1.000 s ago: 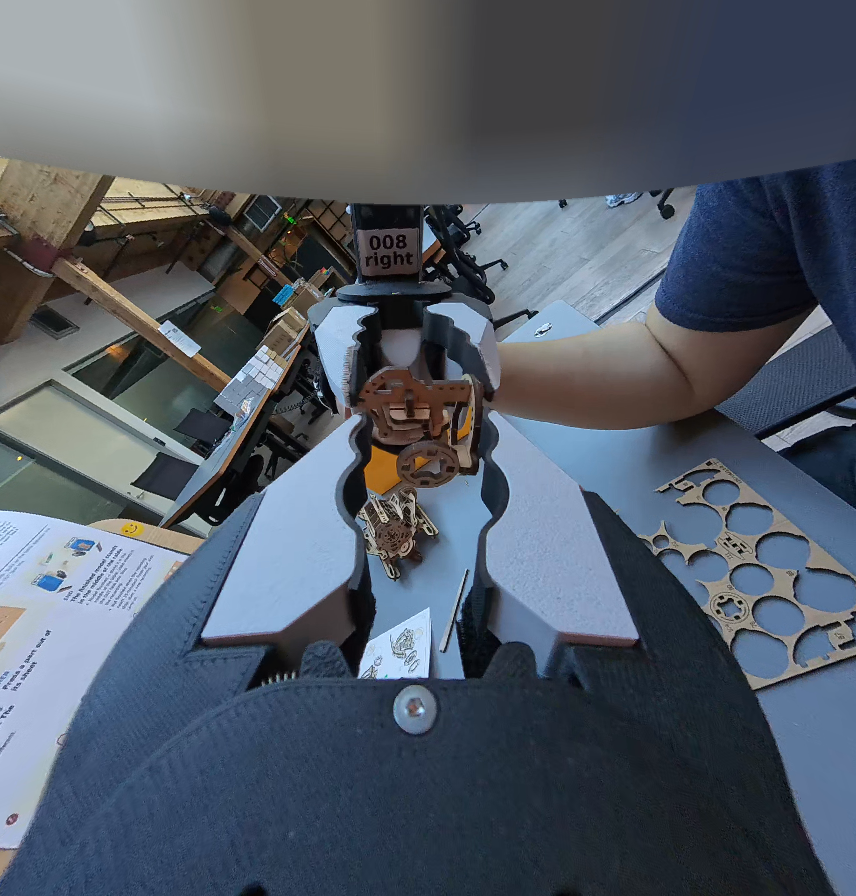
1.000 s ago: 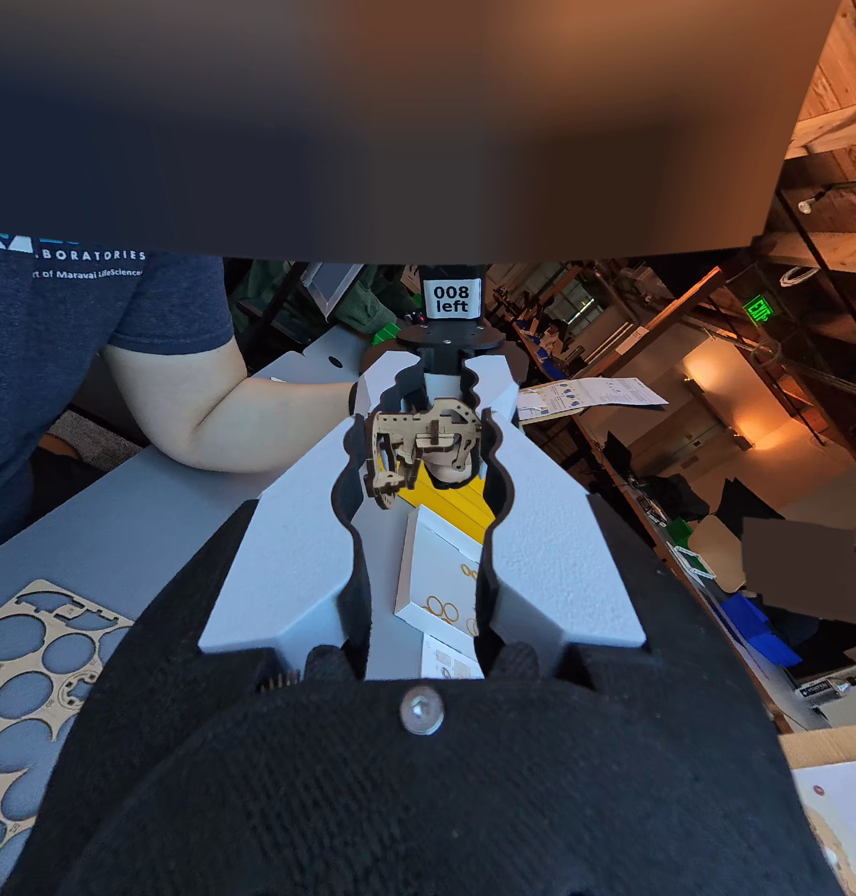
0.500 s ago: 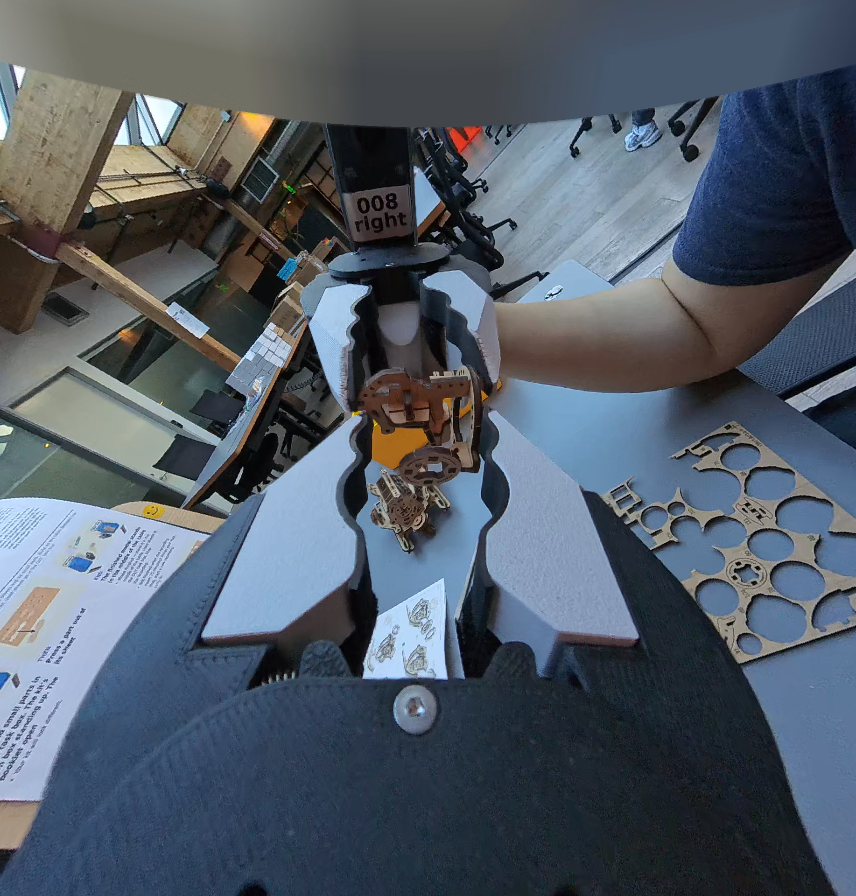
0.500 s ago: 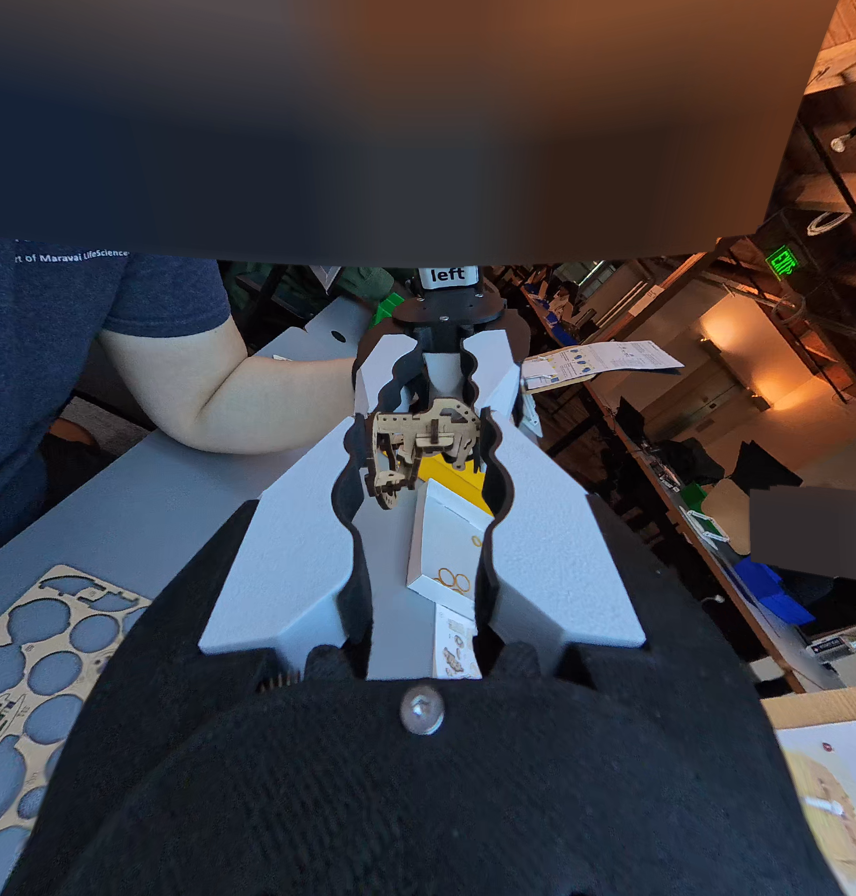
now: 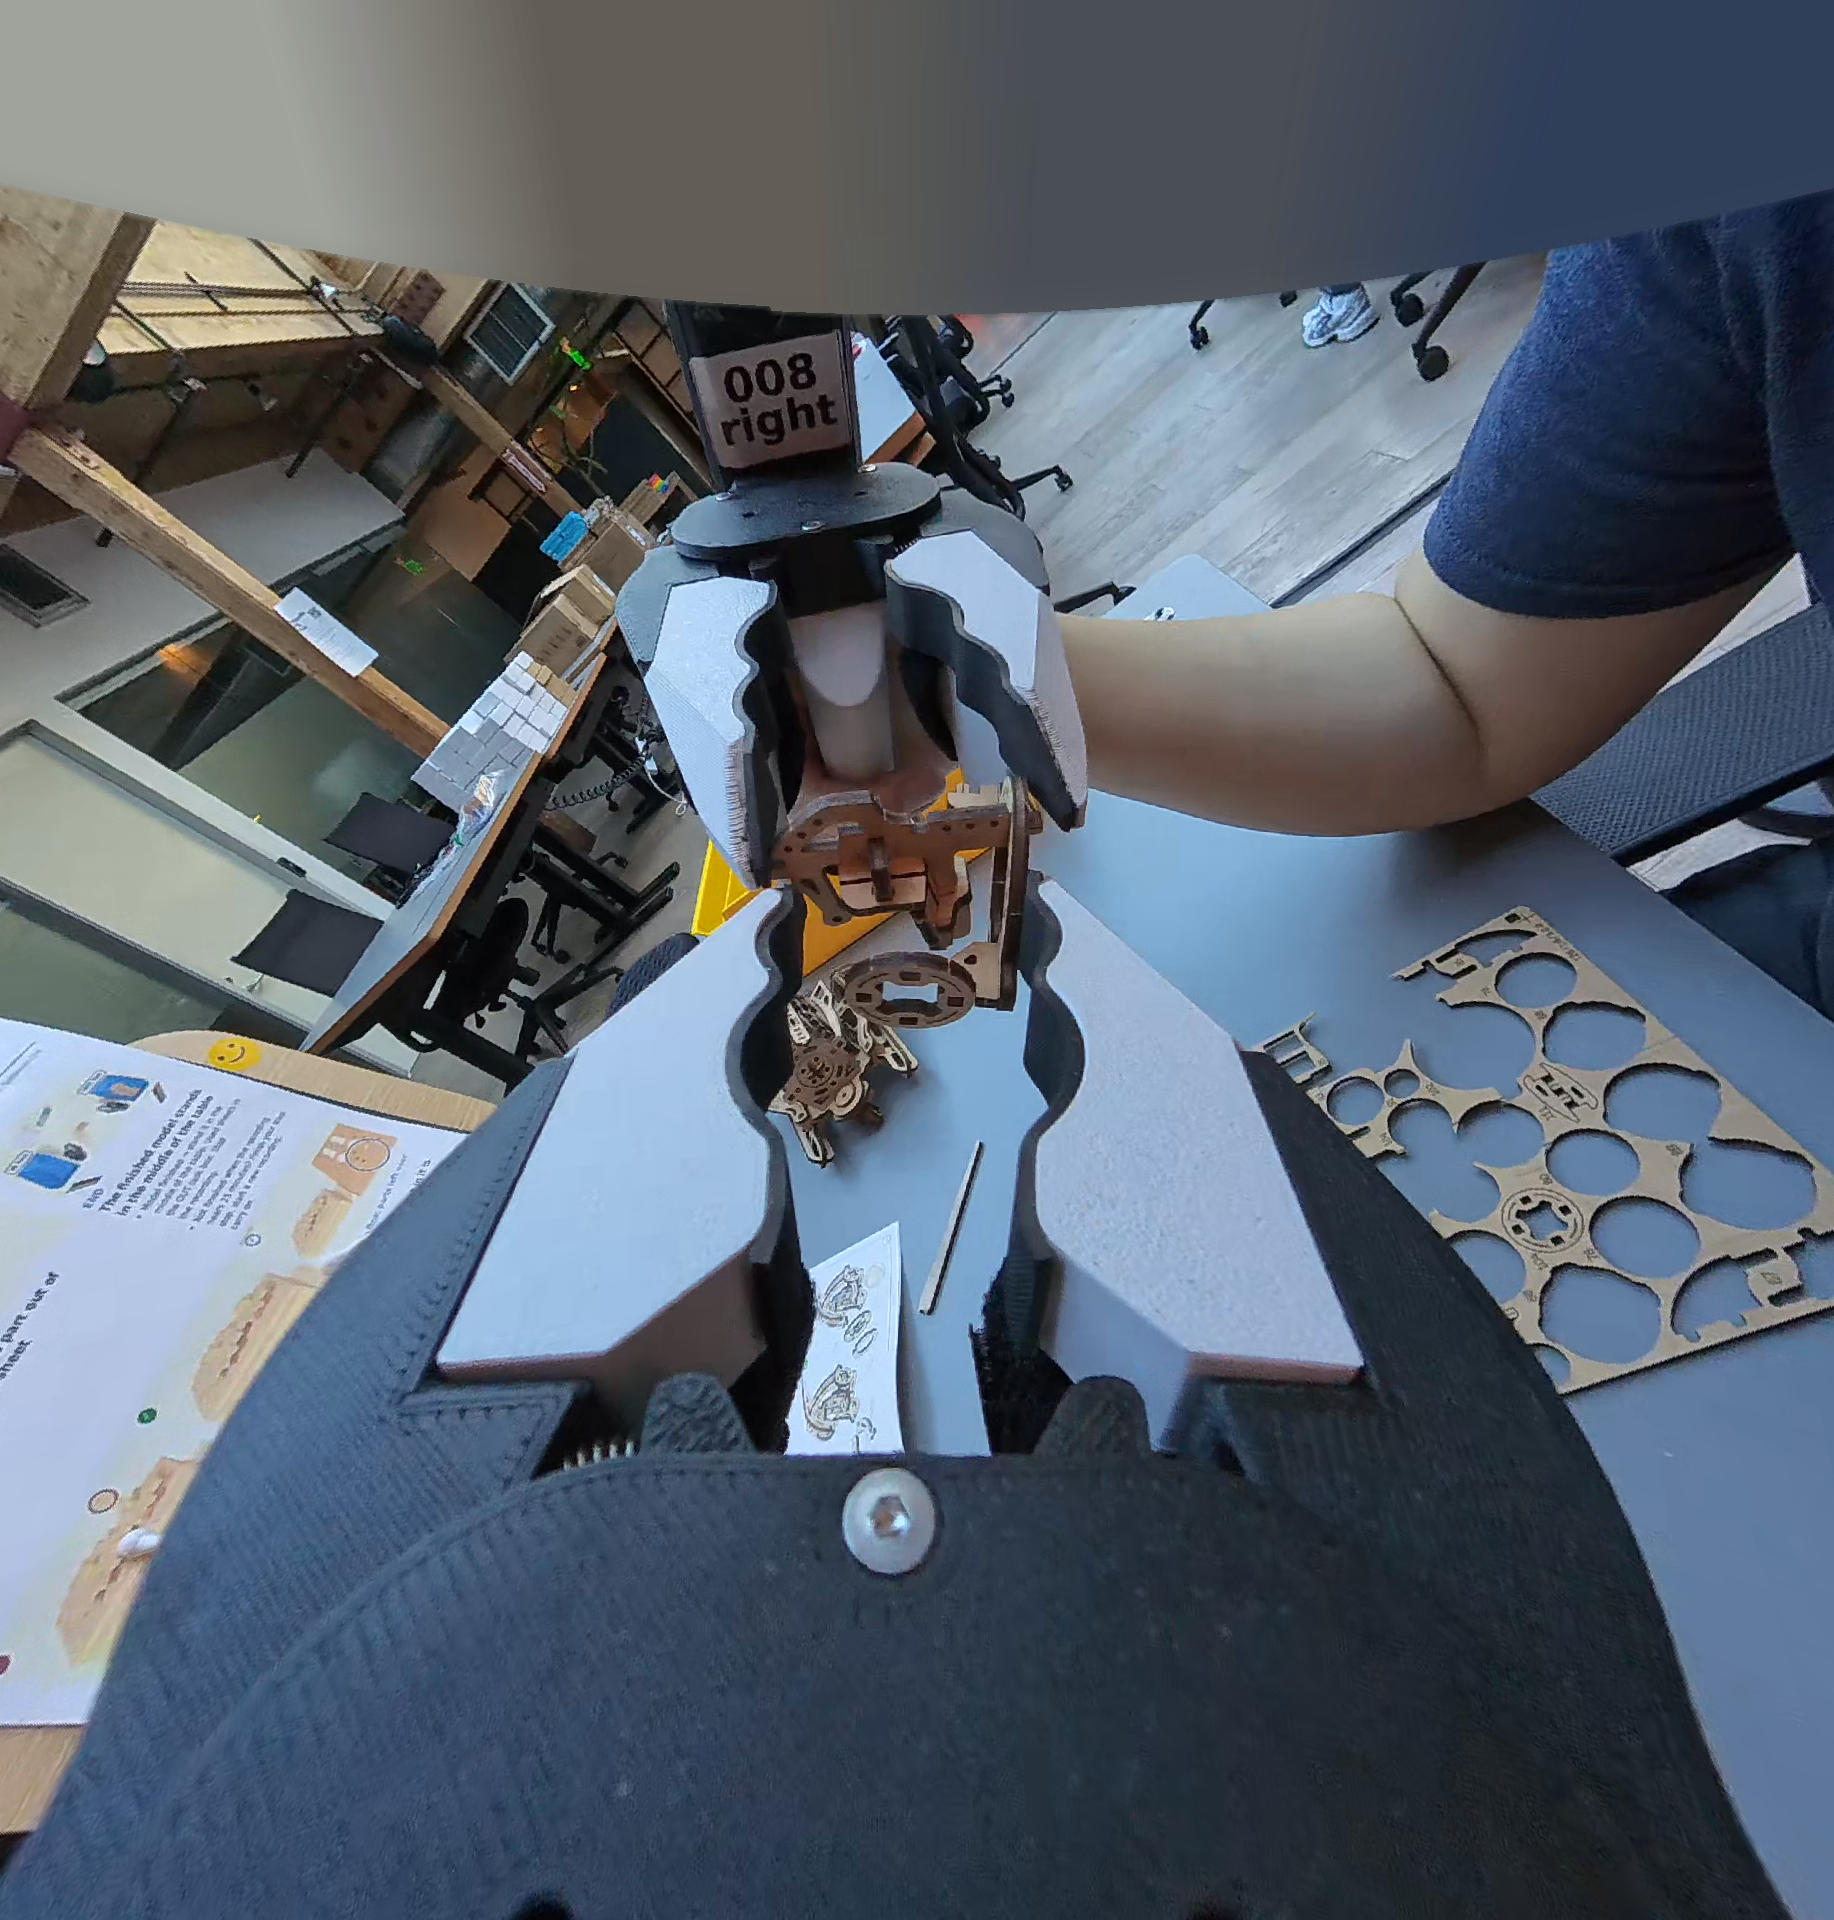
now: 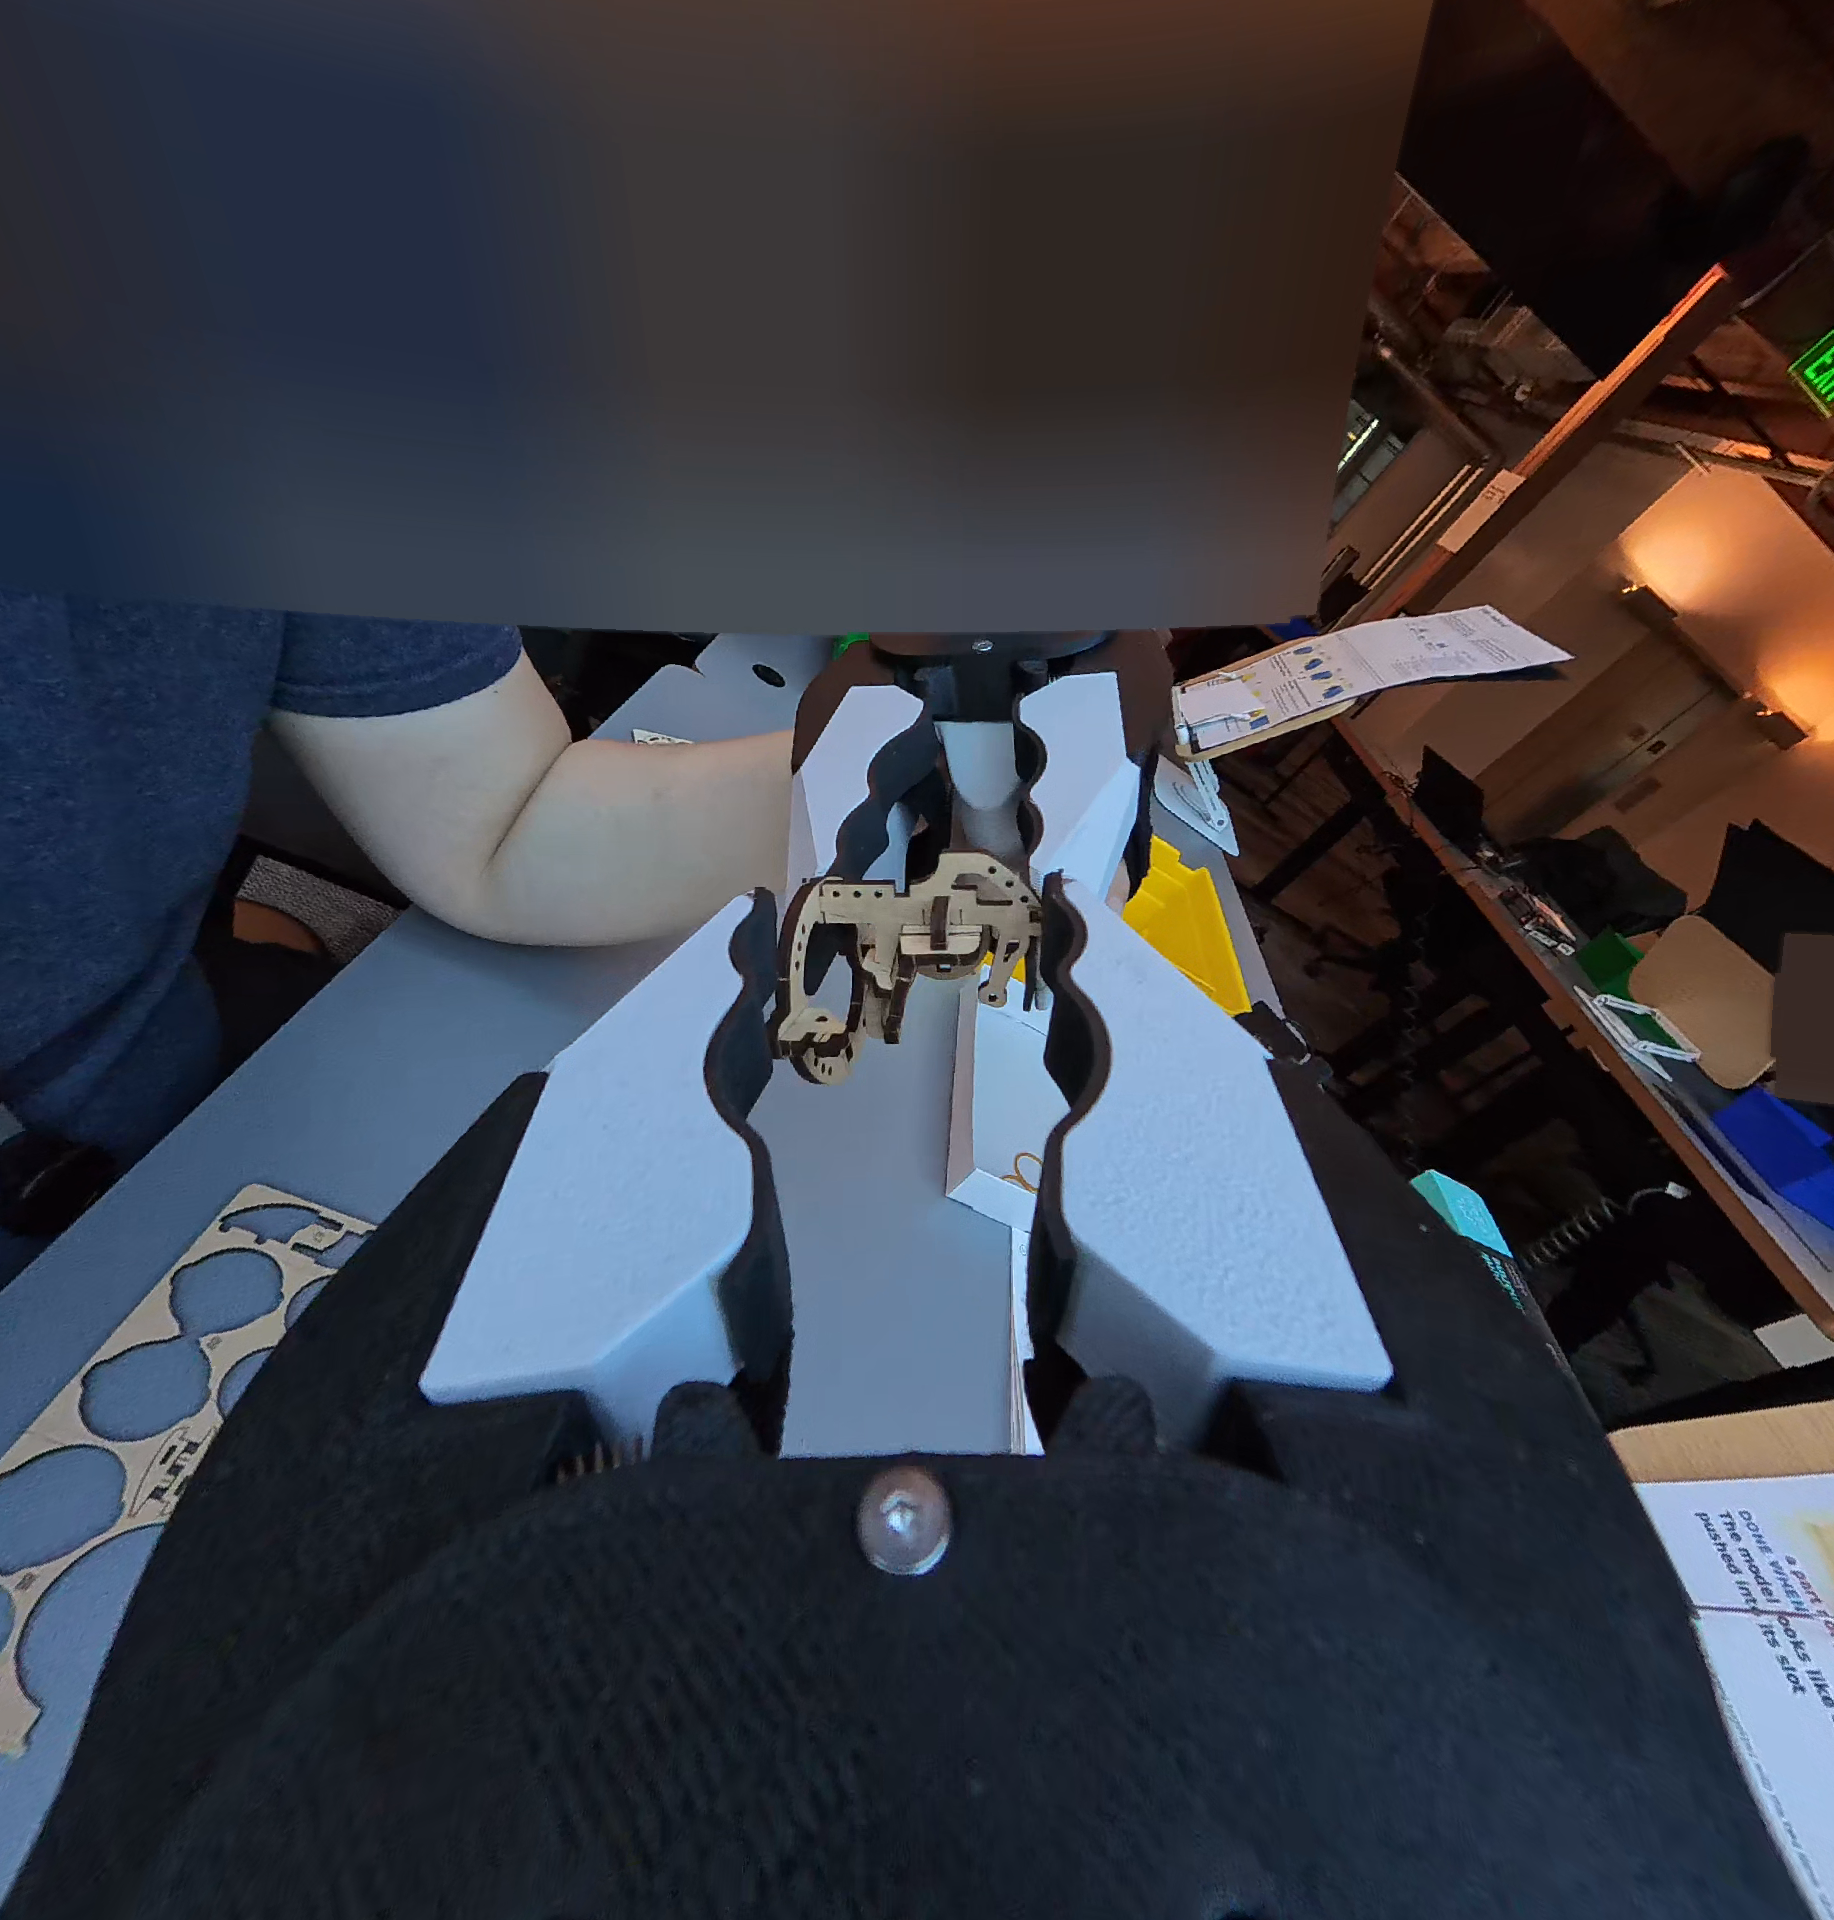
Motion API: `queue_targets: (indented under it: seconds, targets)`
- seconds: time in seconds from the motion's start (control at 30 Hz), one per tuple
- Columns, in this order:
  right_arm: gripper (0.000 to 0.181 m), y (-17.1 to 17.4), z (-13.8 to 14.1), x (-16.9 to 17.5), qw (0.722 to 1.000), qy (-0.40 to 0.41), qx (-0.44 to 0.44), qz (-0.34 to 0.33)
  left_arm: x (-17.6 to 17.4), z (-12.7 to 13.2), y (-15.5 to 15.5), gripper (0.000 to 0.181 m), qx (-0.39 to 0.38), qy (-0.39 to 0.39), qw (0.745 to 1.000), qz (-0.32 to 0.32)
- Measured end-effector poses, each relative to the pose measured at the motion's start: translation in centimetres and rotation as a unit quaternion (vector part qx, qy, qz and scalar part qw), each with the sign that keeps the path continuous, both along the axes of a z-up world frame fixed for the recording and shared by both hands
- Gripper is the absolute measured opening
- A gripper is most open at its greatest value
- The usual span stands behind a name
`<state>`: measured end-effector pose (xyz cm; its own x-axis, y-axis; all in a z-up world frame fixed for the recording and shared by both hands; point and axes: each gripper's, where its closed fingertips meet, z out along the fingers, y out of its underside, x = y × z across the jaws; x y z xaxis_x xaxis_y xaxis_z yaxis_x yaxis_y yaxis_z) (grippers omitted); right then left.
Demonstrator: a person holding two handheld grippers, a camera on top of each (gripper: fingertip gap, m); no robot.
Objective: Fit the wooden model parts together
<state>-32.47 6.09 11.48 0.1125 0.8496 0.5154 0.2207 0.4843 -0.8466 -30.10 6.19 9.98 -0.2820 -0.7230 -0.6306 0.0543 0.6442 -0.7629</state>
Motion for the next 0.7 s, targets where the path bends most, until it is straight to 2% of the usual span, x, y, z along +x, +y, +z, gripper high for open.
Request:
queue_targets:
  seconds: [0.7]
  targets:
    - [0.046, 0.4, -0.6, 0.3, 0.999, -0.018, -0.025, -0.011, 0.2, -1.1, 0.2, 0.042, 0.017, 0.030, 0.999, 0.009]
